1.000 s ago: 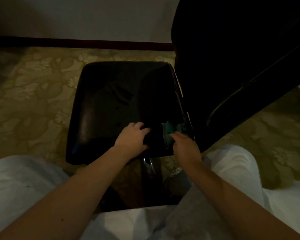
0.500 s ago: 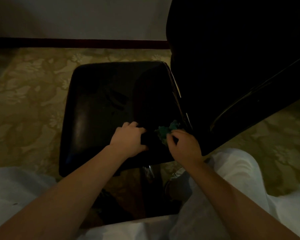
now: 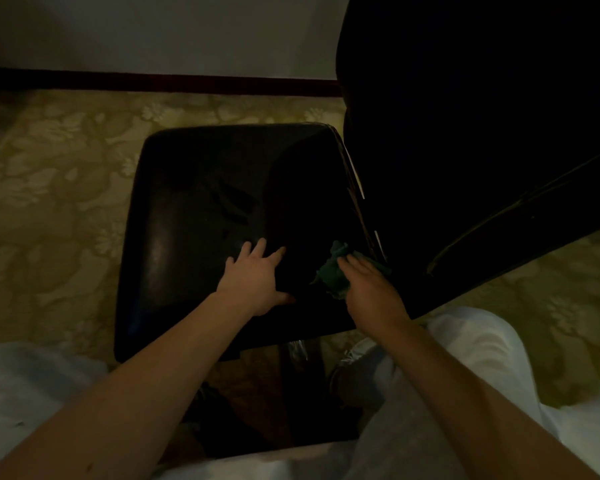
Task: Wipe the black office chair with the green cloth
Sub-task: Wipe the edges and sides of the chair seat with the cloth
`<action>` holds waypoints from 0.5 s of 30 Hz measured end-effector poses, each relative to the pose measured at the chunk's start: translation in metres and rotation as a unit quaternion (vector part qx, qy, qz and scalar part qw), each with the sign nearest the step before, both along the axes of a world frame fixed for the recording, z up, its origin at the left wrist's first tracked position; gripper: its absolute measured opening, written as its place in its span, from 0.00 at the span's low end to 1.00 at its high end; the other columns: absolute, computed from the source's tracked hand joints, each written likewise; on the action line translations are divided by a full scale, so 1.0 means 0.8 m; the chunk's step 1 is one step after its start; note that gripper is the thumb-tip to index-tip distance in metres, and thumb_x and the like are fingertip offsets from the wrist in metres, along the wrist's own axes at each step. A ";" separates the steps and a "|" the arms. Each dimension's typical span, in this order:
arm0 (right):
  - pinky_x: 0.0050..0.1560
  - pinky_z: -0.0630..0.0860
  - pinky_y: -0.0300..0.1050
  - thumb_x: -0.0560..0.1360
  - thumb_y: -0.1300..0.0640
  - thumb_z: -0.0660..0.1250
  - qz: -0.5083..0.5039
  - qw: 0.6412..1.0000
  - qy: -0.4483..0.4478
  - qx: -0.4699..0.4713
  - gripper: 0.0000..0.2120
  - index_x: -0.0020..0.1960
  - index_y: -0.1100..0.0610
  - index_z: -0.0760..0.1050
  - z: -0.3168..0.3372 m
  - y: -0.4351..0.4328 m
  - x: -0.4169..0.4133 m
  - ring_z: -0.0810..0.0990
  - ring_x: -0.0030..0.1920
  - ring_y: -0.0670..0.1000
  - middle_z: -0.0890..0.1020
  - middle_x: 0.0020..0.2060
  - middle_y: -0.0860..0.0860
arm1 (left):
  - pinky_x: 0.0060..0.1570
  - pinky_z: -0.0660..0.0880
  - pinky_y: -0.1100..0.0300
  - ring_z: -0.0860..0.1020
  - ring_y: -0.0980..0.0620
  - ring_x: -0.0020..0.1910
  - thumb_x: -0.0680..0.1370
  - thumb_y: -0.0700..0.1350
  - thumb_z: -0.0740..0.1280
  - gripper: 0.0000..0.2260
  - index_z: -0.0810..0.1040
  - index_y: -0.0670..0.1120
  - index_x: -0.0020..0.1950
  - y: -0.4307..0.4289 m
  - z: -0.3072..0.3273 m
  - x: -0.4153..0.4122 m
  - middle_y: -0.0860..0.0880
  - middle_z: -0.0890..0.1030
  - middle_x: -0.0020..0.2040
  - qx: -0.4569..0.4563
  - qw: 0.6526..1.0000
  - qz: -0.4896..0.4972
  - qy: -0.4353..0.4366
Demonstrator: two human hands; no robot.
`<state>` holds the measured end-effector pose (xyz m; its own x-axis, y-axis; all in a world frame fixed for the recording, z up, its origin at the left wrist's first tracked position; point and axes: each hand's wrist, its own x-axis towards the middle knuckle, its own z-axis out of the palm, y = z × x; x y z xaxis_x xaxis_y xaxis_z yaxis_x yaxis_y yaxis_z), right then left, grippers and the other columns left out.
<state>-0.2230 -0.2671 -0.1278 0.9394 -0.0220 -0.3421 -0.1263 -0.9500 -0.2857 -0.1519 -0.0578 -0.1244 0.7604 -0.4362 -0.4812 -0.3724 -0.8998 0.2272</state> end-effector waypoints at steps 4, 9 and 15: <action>0.70 0.63 0.55 0.78 0.58 0.60 -0.039 0.997 -0.046 -0.037 0.29 0.77 0.49 0.57 0.014 -0.010 -0.008 0.59 0.74 0.57 0.61 0.76 0.50 | 0.76 0.51 0.37 0.45 0.39 0.80 0.76 0.63 0.67 0.44 0.44 0.53 0.82 -0.002 0.000 -0.004 0.44 0.44 0.82 -0.005 1.000 0.002 0.005; 0.72 0.61 0.59 0.82 0.50 0.53 -0.115 0.991 0.024 -0.058 0.30 0.79 0.52 0.42 0.010 0.029 -0.011 0.54 0.75 0.63 0.53 0.77 0.59 | 0.75 0.52 0.37 0.45 0.39 0.80 0.75 0.65 0.67 0.44 0.44 0.55 0.82 -0.003 -0.005 -0.004 0.45 0.44 0.82 0.006 1.000 0.012 -0.004; 0.75 0.52 0.60 0.82 0.53 0.55 -0.096 0.993 0.039 -0.051 0.32 0.79 0.55 0.40 -0.002 0.018 0.014 0.45 0.77 0.63 0.46 0.78 0.60 | 0.76 0.51 0.36 0.45 0.38 0.80 0.76 0.63 0.67 0.44 0.44 0.54 0.82 -0.009 -0.002 -0.005 0.44 0.44 0.82 -0.003 1.000 0.016 0.002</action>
<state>-0.2117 -0.2529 -0.1297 0.8850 -0.2369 -0.4009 -0.3266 -0.9294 -0.1718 -0.1559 -0.0651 -0.1261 0.7727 -0.4137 -0.4815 -0.3420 -0.9103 0.2334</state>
